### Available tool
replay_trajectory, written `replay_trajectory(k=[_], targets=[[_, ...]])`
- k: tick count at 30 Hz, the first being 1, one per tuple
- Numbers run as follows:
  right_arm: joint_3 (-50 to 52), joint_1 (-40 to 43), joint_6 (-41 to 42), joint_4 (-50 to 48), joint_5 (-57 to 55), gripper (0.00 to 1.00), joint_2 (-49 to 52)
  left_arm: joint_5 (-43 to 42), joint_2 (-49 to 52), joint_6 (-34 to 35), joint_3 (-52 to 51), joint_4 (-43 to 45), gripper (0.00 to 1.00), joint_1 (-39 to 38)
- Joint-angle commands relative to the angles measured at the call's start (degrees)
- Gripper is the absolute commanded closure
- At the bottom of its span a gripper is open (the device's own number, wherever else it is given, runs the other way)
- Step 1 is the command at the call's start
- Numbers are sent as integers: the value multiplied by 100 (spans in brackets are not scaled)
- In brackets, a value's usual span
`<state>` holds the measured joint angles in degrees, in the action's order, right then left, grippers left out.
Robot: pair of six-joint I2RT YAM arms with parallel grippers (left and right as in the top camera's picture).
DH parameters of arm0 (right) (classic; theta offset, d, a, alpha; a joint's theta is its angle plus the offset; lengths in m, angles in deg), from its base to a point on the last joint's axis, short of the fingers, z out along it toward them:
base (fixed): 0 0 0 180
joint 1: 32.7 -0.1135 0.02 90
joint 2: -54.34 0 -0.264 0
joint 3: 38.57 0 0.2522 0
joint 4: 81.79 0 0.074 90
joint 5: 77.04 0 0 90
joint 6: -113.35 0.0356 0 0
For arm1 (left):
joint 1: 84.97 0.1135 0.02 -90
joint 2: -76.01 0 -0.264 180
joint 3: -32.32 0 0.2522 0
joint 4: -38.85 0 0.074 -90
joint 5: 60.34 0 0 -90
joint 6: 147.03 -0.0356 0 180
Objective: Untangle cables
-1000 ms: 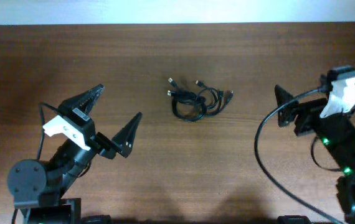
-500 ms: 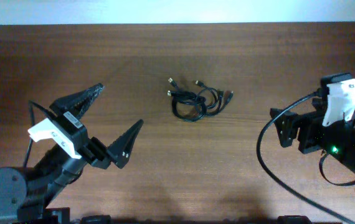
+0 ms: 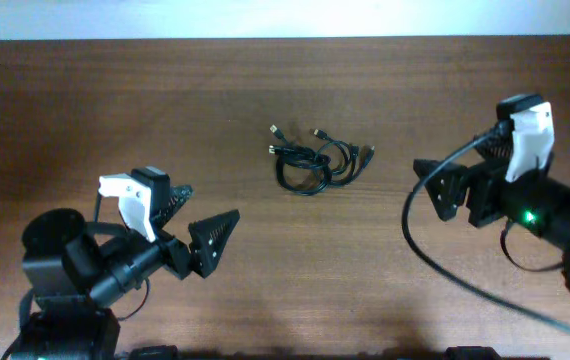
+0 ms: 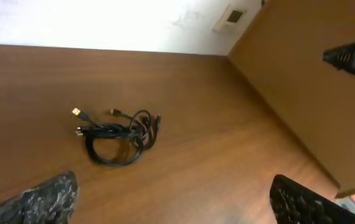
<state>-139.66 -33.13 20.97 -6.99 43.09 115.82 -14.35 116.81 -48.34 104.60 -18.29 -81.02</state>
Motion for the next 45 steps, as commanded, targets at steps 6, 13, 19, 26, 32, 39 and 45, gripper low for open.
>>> replay_trajectory(k=[6,13,19,26,32,39,45], targets=[[-70,-70,-702,-348,160,1,2081,114,656,201,-37,962,1,33],[-70,-308,-1731,-1069,590,6,3713,-772,688,470,-37,1985,1,33],[-70,-409,-2765,-2308,590,6,4699,-765,688,758,-37,2472,1,-59],[-70,-824,-2789,-2699,632,4,5442,-723,688,758,-37,2490,1,-57],[-66,-1049,-2787,-2710,605,19,5849,-723,688,756,-37,2490,1,-57],[-63,-1045,-2782,-2988,-127,38,6094,-726,688,758,-37,2487,1,-57],[-74,-1045,-1954,-3388,125,96,6168,-726,688,756,-37,2485,1,-57]])
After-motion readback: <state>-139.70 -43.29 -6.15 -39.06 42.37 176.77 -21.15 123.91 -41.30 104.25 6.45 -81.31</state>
